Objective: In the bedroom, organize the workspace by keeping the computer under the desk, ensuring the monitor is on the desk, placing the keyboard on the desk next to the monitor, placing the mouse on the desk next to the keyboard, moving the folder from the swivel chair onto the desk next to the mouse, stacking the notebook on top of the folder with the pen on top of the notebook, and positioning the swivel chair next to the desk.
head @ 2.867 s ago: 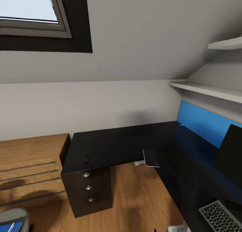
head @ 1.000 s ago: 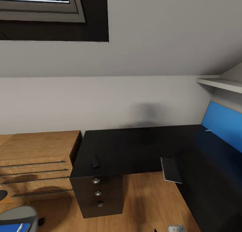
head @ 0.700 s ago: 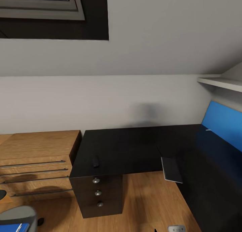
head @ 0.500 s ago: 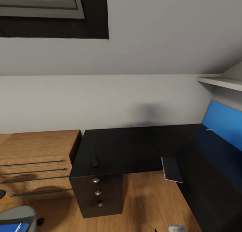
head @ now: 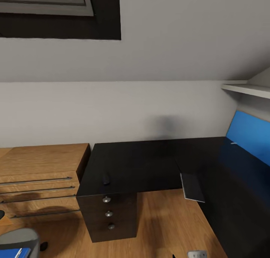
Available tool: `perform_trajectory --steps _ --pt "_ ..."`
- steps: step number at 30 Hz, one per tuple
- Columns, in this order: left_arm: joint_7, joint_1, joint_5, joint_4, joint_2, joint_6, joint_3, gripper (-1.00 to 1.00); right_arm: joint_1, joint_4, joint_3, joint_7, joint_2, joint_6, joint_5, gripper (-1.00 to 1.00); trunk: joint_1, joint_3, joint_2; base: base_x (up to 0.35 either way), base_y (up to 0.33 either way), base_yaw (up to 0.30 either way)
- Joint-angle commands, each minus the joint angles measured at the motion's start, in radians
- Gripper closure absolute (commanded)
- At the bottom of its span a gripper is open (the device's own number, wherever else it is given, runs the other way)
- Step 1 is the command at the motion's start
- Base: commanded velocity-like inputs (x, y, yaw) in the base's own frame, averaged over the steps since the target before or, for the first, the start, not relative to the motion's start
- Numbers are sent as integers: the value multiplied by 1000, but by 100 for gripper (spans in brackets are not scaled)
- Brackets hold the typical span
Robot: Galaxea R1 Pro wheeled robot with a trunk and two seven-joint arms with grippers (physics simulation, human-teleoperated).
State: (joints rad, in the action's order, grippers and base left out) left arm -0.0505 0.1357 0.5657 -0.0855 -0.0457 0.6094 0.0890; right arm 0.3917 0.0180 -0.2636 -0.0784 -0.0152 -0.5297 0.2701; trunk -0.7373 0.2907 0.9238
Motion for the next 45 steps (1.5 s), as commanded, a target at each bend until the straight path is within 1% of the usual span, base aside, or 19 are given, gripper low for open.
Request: perform_trajectory --steps 1,7,22,26,27,30,35,37,40,44,45 --pt "-5 1 11 1 0 2 8 -100 1 2 -3 -8 0 -4 11 -100 -4 4 8 0 0 0" --pt "-6 1 11 0 0 -15 9 -100 1 2 -3 -8 0 -4 11 -100 -27 23 50 0 0 0" --pt "-6 1 11 -1 -2 -16 9 -100 1 1 1 -4 0 -2 19 -100 -85 70 155 0 0 0" --pt "-6 1 11 -2 -2 -16 9 -100 1 0 6 28 1 -1 30 -100 -100 83 183 0 0 0" --pt "-6 1 11 -2 -2 -16 9 -100 1 -1 8 56 2 -1 39 -100 -104 86 190 0 0 0" --pt "-6 1 11 -2 -2 -15 9 -100 1 -13 10 96 2 -1 50 -100 -115 95 211 0 0 0" --pt "-6 1 11 -2 -2 -12 9 -100 1 -86 16 111 3 3 64 -100 -134 111 246 0 0 0" --pt "-6 1 10 -2 -2 -12 9 -100 1 -124 25 109 3 5 78 -100 -142 117 260 0 0 0" --pt "-6 1 10 -2 -2 -11 9 -100 1 -177 43 106 3 10 119 -100 -154 127 281 0 0 0" --pt "-6 1 10 -2 -2 -9 9 -100 1 -238 57 100 3 39 192 -100 -169 139 309 0 0 0" --pt "-6 1 10 -2 -1 -9 9 -100 1 -271 61 96 3 68 230 -100 -173 142 316 0 0 0"
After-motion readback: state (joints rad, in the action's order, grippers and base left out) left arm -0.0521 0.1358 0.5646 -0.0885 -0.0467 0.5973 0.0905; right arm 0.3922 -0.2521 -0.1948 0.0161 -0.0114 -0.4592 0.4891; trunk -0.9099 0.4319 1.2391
